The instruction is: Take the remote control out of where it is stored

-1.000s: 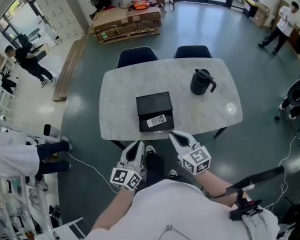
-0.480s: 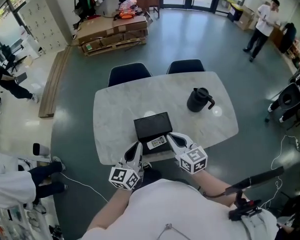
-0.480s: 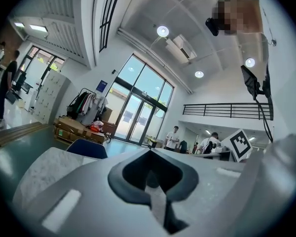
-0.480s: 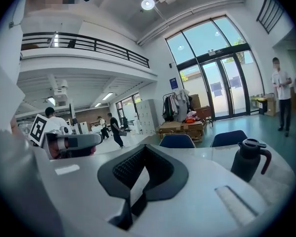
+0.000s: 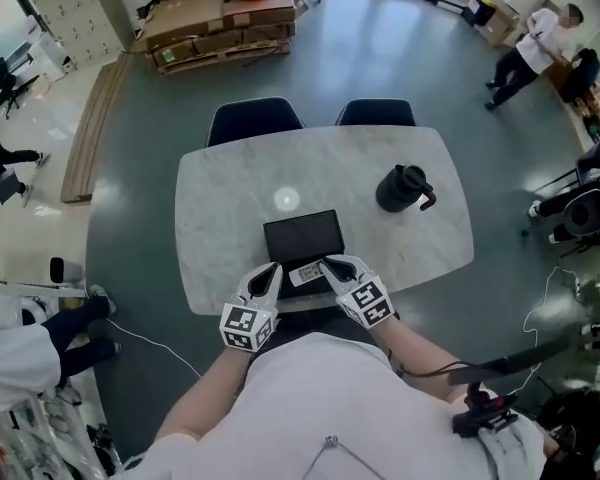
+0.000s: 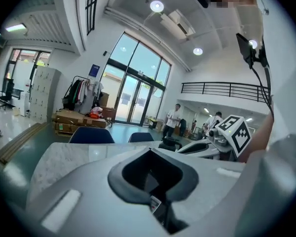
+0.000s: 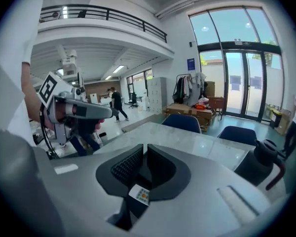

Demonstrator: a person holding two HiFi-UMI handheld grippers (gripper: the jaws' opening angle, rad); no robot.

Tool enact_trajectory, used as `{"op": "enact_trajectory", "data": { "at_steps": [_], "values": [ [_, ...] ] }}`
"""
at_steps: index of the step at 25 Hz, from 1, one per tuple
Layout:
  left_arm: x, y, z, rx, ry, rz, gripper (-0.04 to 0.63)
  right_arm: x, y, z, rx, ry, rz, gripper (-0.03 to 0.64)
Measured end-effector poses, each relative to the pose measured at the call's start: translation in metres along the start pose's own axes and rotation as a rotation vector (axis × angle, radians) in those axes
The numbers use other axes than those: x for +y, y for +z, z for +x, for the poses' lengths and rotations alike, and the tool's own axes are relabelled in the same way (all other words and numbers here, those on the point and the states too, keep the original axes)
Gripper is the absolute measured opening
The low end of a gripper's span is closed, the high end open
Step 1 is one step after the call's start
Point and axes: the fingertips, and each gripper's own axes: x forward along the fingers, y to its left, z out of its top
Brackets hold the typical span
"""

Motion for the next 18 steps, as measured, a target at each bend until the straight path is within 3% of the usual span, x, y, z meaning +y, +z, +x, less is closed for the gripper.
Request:
{"op": "enact_trajectory", "data": {
  "at_steps": [7,15,18],
  "values": [
    [0.008,-0.078,0.041,0.239,0.009,-0.084,0.046,-0.023,-0.064,0.042,0.178,0.065,0.025,0.111],
    [0.021,-0.174,0.064,0.505,0.087,-0.274,0.129,-0.039,-0.14,0.063,0.384,0.107,0.192,0.187],
    [0.023,-0.208,0.076,0.615,0.103,-0.263,0.171,-0.046,-0.171,0.071,0.468,0.132,0.178,0.217]
  ]
}}
